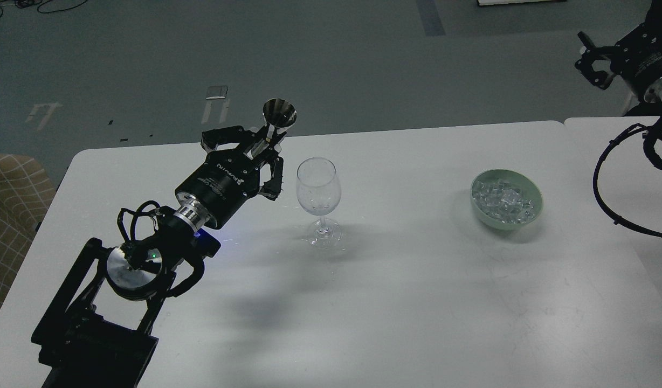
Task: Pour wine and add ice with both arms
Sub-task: 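Tilt the jigger over the wine glass rim with the left gripper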
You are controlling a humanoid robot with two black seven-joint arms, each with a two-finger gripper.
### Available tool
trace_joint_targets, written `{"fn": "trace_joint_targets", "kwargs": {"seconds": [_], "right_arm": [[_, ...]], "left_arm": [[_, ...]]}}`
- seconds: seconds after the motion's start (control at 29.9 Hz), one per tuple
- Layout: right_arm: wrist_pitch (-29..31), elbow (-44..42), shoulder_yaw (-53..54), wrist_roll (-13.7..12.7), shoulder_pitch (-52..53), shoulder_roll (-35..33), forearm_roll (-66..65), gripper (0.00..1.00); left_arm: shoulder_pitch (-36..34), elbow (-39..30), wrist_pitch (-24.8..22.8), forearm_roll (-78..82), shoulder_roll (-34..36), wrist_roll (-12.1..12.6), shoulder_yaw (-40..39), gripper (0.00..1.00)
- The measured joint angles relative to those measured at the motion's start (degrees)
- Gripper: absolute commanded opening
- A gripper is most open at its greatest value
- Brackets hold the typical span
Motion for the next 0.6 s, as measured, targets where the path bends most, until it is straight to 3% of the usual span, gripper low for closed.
{"fn": "trace_joint_targets", "kwargs": {"seconds": [0.6], "right_arm": [[0.3, 0.1, 0.1, 0.0, 0.1, -0.7, 0.1, 1.00]], "left_arm": [[-0.9, 1.1, -0.9, 12.1, 0.0, 0.5, 3.0, 0.00]]}}
